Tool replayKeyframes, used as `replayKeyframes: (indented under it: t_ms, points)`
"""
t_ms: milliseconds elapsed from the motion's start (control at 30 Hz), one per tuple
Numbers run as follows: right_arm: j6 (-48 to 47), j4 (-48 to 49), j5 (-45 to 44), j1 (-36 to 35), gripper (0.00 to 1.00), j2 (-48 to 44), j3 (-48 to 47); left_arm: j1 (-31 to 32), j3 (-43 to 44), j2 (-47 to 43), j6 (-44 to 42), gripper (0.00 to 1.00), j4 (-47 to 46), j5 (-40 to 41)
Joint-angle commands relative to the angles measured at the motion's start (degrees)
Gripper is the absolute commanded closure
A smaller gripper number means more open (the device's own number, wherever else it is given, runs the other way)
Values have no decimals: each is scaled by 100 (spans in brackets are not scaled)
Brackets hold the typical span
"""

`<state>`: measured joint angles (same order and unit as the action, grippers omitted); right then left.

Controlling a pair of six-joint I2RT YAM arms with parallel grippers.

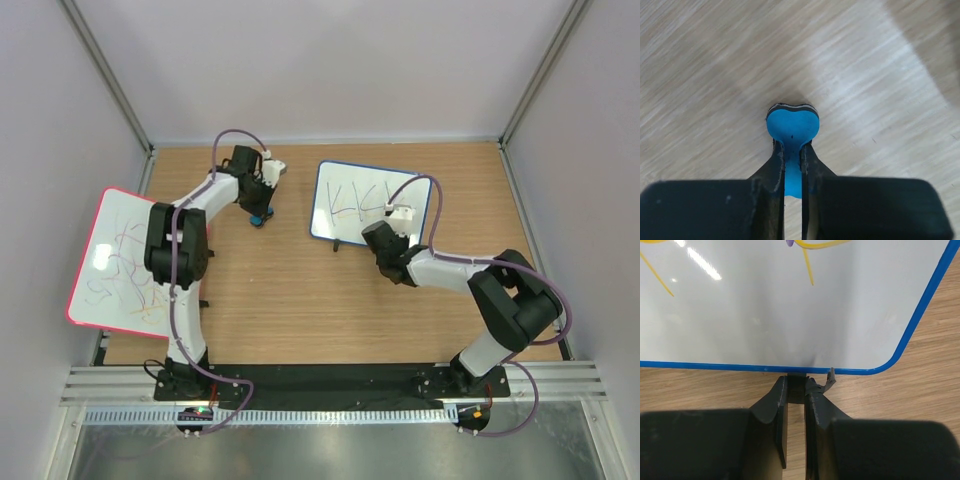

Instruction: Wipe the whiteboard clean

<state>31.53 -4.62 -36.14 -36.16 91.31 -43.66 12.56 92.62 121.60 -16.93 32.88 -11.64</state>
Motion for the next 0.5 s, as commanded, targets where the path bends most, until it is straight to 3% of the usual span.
replayKeyframes:
  t_ms: [0,267,467]
  points:
    - [-331,-145,212,-127,99,-78,200,-25,-182,-803,-65,100,218,-356]
    - [-1043,93,591,-952,99,132,270,27,-1403,-2693,-478,100,298,-1068]
    - [-947,330,854,-1235,99,528,226,555,-2001,-3309,-715,100,271,-726]
